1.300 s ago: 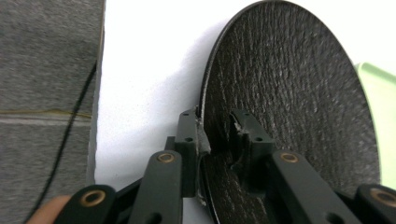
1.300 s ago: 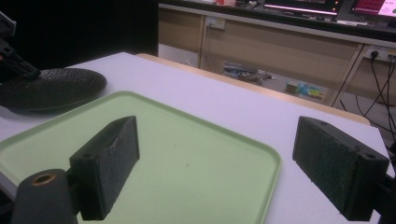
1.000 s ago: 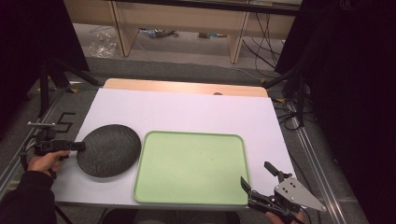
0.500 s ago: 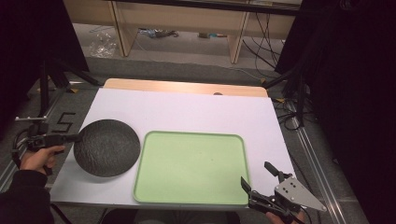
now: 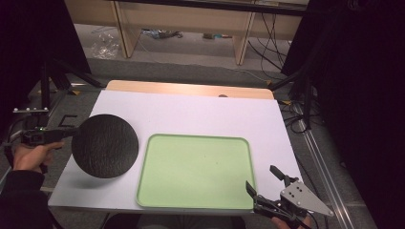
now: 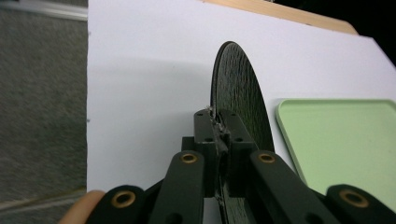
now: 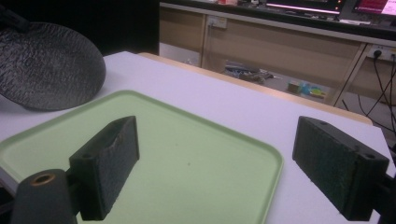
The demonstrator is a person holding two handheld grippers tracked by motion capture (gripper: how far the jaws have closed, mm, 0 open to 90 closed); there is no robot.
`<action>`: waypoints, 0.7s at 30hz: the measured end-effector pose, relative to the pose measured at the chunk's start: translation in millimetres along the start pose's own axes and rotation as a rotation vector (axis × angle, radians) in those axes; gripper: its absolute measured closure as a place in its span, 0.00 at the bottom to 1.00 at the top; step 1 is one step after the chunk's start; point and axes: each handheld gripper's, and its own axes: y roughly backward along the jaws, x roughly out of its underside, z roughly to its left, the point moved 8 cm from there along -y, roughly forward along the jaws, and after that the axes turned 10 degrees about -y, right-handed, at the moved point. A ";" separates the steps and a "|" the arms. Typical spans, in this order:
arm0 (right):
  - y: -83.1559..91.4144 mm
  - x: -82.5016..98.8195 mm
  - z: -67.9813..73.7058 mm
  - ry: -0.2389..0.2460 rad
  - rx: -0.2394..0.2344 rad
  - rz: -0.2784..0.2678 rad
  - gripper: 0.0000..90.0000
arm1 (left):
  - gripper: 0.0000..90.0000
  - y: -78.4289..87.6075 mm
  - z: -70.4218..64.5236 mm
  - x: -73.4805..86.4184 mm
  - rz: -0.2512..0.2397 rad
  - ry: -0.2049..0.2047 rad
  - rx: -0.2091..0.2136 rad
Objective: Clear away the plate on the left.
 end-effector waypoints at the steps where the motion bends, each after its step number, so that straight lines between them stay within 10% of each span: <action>1: 0.1 -0.1 -0.1 0.001 0.001 0.000 0.17 | 0.96 1.2 -5.9 -3.6 0.000 -0.024 -0.005; 6: -0.9 0.0 1.1 -0.006 -0.010 -0.004 0.17 | 0.96 4.8 -33.3 -18.5 0.016 -0.174 -0.048; 21: -0.3 0.4 2.0 0.011 -0.009 0.008 0.17 | 0.92 -1.1 -59.4 -19.9 0.042 -0.263 -0.012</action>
